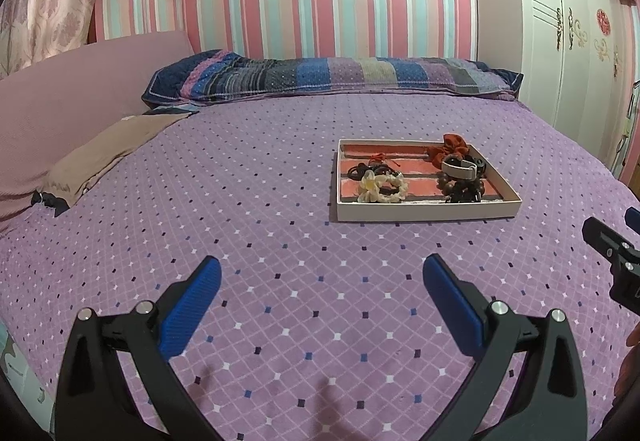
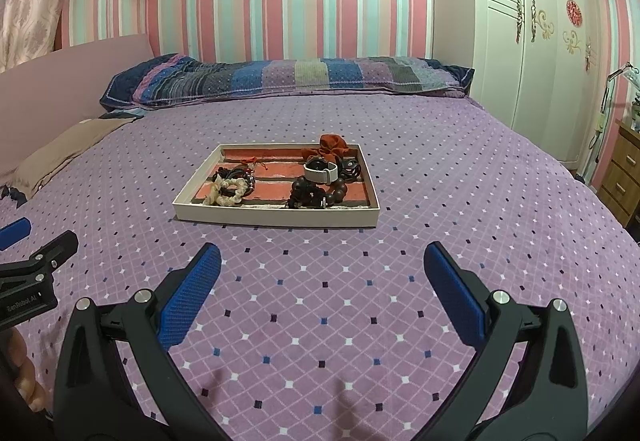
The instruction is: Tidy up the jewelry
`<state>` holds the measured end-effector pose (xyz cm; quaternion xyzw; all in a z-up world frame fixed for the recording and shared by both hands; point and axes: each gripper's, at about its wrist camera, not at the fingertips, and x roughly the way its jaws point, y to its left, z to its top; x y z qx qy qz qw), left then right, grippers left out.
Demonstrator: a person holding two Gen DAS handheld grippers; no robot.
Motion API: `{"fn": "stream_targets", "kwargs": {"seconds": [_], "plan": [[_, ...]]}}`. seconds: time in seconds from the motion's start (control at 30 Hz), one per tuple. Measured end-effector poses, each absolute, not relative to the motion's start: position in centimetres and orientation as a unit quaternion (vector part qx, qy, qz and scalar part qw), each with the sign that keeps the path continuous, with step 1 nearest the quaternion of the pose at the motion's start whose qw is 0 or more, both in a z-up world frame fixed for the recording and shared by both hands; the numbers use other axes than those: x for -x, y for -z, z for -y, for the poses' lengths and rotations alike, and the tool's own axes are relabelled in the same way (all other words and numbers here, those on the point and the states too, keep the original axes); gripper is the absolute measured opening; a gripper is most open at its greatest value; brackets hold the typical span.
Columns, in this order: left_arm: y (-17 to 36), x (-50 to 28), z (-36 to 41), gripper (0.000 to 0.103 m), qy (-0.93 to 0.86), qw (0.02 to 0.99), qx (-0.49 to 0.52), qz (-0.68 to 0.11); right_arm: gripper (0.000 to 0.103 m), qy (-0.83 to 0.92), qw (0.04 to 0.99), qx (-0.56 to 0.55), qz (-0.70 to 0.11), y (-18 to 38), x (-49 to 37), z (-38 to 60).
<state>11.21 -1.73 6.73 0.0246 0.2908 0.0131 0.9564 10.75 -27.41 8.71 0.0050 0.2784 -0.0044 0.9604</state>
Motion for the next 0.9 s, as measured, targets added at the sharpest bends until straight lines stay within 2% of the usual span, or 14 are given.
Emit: {"fn": "stream_targets", "kwargs": {"seconds": [0.9], "plan": [[-6.49,-11.15,1.89,0.099,-0.017,0.956,-0.029,-0.291,0.099,0.012,0.962,-0.001,-0.273,-8.84,-10.64,27.47]]}}
